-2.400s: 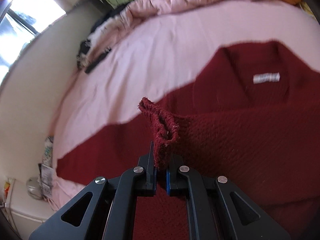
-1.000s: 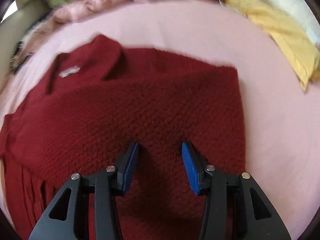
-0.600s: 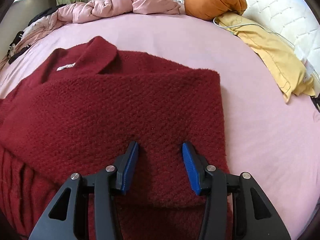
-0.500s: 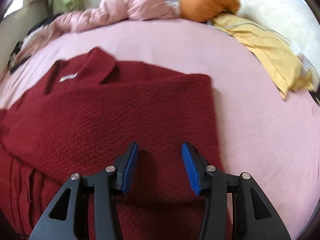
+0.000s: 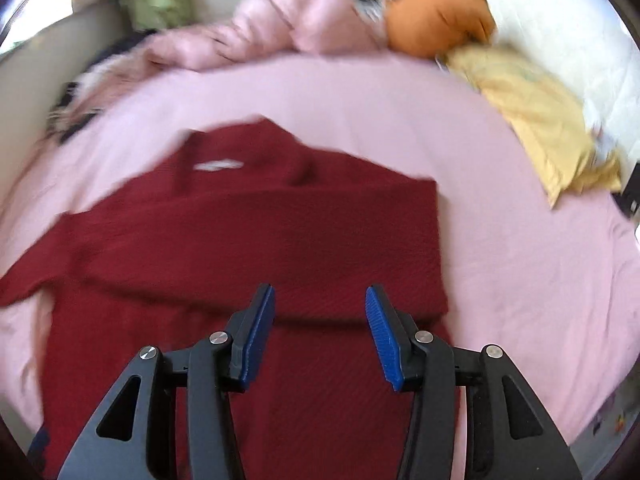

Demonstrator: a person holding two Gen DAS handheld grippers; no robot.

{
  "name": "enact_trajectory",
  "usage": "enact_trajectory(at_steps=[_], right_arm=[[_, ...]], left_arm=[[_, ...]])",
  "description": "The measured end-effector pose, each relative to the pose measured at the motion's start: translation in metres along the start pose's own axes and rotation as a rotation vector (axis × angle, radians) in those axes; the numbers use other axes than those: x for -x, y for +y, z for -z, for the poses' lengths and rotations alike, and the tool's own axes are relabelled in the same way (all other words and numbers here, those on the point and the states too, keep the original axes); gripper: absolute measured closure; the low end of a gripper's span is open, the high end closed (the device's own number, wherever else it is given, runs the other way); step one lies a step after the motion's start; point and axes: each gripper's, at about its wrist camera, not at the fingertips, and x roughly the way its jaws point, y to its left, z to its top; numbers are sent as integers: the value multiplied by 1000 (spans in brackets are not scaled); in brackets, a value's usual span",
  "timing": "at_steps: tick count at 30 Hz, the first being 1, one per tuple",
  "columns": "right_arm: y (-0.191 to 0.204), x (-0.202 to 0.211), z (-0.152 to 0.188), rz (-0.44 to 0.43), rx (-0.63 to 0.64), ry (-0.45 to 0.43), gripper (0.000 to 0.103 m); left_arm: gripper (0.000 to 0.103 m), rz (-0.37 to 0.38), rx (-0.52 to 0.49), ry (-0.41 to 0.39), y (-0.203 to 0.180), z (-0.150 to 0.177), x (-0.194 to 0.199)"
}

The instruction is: Fold clothes

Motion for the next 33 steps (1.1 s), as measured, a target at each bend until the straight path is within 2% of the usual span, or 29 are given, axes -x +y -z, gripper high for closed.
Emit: enact_trajectory(at_steps=[2, 5, 9, 13, 16, 18, 20, 22, 33], right_arm=[[32, 43, 17, -39, 45, -65, 39], [71, 93, 63, -49, 113, -130, 38], [106, 125, 116, -37, 117, -218, 38], [107, 123, 152, 7, -1, -255, 38], [94, 98, 164, 28, -72, -183, 38], [87, 99, 161, -5, -104, -196, 38], [85, 101, 161, 13, -121, -207, 38], [87, 96, 162, 2, -110, -185, 38], [90, 97, 165, -15, -102, -194, 38]], left_arm=[[14, 6, -3, -1, -1, 1, 1], [14, 12, -12, -2, -2, 2, 2], [14, 18, -25, -9, -3, 4, 5], [14, 32, -23, -17, -2, 5, 8], [14, 32, -25, -20, -3, 6, 9], [13, 29, -28, -23, -4, 6, 10], [13, 26, -29, -24, -4, 5, 10], [13, 24, -29, -24, -5, 5, 9], [13, 19, -30, -23, -6, 4, 9]])
